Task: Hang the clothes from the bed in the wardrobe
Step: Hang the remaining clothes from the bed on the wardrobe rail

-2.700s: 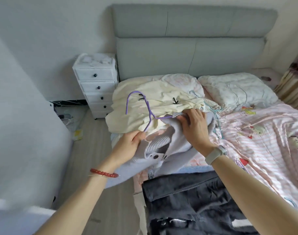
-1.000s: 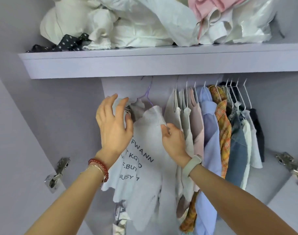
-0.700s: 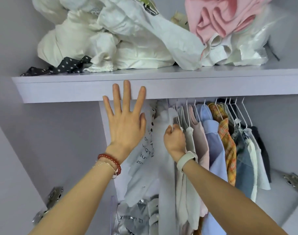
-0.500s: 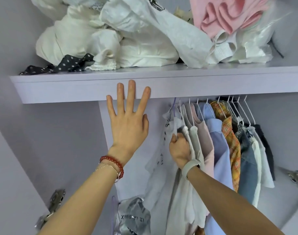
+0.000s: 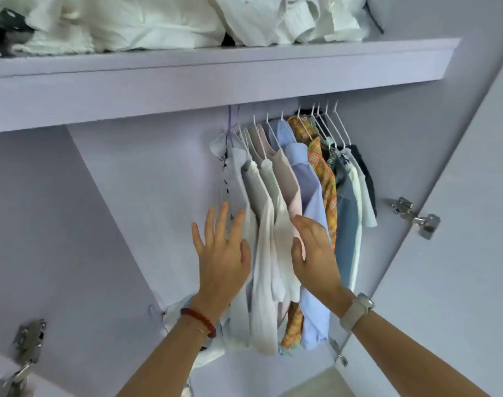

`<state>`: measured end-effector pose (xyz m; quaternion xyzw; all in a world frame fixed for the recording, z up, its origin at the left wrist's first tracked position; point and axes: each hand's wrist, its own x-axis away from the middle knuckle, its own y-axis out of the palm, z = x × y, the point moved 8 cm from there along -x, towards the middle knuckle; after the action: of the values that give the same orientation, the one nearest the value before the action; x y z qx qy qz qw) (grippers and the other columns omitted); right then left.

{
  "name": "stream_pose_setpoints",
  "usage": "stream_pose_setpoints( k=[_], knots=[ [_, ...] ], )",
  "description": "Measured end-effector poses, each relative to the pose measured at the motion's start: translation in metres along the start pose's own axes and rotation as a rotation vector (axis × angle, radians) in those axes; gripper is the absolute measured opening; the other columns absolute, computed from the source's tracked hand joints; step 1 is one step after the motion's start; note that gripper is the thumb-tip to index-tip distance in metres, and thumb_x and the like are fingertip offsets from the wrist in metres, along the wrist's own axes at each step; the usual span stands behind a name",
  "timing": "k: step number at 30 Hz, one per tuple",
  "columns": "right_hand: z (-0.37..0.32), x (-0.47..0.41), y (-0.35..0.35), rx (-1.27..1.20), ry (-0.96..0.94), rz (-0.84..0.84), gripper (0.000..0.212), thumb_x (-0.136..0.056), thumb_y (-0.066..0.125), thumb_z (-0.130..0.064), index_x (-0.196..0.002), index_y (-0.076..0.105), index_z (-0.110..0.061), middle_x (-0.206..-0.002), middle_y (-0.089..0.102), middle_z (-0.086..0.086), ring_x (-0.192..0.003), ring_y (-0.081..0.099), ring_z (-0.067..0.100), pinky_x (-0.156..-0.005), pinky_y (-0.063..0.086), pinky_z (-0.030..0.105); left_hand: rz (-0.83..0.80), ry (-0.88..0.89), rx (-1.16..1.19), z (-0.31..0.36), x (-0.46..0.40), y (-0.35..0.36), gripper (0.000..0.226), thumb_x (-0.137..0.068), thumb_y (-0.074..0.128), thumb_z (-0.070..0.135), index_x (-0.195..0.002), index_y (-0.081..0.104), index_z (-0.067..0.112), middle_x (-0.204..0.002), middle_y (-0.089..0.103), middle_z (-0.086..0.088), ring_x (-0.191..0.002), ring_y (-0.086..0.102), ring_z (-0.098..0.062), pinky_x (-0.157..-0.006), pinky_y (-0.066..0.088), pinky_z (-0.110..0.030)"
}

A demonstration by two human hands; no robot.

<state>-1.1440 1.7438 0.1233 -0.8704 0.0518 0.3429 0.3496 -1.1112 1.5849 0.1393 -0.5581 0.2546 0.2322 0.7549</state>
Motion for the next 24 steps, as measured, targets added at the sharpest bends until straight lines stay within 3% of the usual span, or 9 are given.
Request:
stream_pose_setpoints(
  k=[4, 8, 11, 17, 20, 24],
  knots=[
    [0.060, 0.089, -0.031, 0.200, 0.248, -0.092, 0.038, -0.080, 0.051, 0.001, -0.118, 0.057, 0.005, -0.118, 0.059, 0.022, -0.111, 0.054, 0.041, -0.094, 0.045, 0.049, -0.202, 0.044, 0.127, 0.040, 0.057, 0.056, 0.048, -0.075, 0.062, 0.010, -0.123, 0.058, 0.008, -0.135, 0.048, -0.018, -0.126, 0.043, -0.039, -0.098, 0.035, -0.059],
    [0.110, 0.204, -0.087, 0.375, 0.555, -0.138, 0.042, -0.089, 0.051, -0.006, -0.130, 0.048, -0.004, -0.135, 0.049, 0.013, -0.129, 0.039, 0.032, -0.107, 0.031, 0.040, -0.402, 0.072, 0.304, 0.098, 0.120, 0.096, 0.043, -0.074, 0.064, -0.001, -0.117, 0.061, 0.001, -0.128, 0.053, -0.022, -0.120, 0.048, -0.042, -0.094, 0.041, -0.057],
    [0.129, 0.288, -0.140, 0.456, 0.790, -0.125, 0.042, -0.093, 0.044, -0.016, -0.135, 0.043, -0.013, -0.141, 0.042, 0.003, -0.134, 0.030, 0.022, -0.108, 0.019, 0.031, -0.593, 0.194, 0.358, 0.160, 0.166, 0.118, 0.043, -0.075, 0.065, -0.003, -0.117, 0.059, -0.003, -0.127, 0.053, -0.024, -0.120, 0.049, -0.041, -0.095, 0.040, -0.057],
    [0.129, 0.464, -0.248, 0.479, 1.210, 0.035, 0.034, -0.091, 0.043, -0.011, -0.125, 0.051, -0.010, -0.128, 0.052, 0.008, -0.120, 0.043, 0.028, -0.099, 0.032, 0.035, -0.855, 0.557, 0.457, 0.308, 0.277, 0.130, 0.036, -0.076, 0.063, -0.002, -0.112, 0.062, -0.002, -0.118, 0.060, -0.020, -0.113, 0.056, -0.034, -0.094, 0.043, -0.049],
    [0.117, 0.557, -0.303, 0.449, 1.392, 0.207, 0.035, -0.092, 0.040, -0.009, -0.125, 0.051, -0.011, -0.128, 0.052, 0.007, -0.121, 0.042, 0.026, -0.103, 0.033, 0.037, -0.962, 0.715, 0.515, 0.393, 0.342, 0.122, 0.032, -0.079, 0.062, -0.001, -0.111, 0.062, -0.002, -0.117, 0.061, -0.018, -0.111, 0.057, -0.032, -0.096, 0.041, -0.046],
    [0.096, 0.676, -0.378, 0.466, 1.596, 0.431, 0.034, -0.095, 0.038, -0.011, -0.127, 0.050, -0.009, -0.131, 0.050, 0.006, -0.124, 0.040, 0.022, -0.103, 0.031, 0.030, -1.067, 0.987, 0.593, 0.514, 0.444, 0.101, 0.032, -0.083, 0.060, 0.004, -0.115, 0.060, 0.002, -0.119, 0.060, -0.014, -0.107, 0.058, -0.032, -0.093, 0.042, -0.043]
  ],
)
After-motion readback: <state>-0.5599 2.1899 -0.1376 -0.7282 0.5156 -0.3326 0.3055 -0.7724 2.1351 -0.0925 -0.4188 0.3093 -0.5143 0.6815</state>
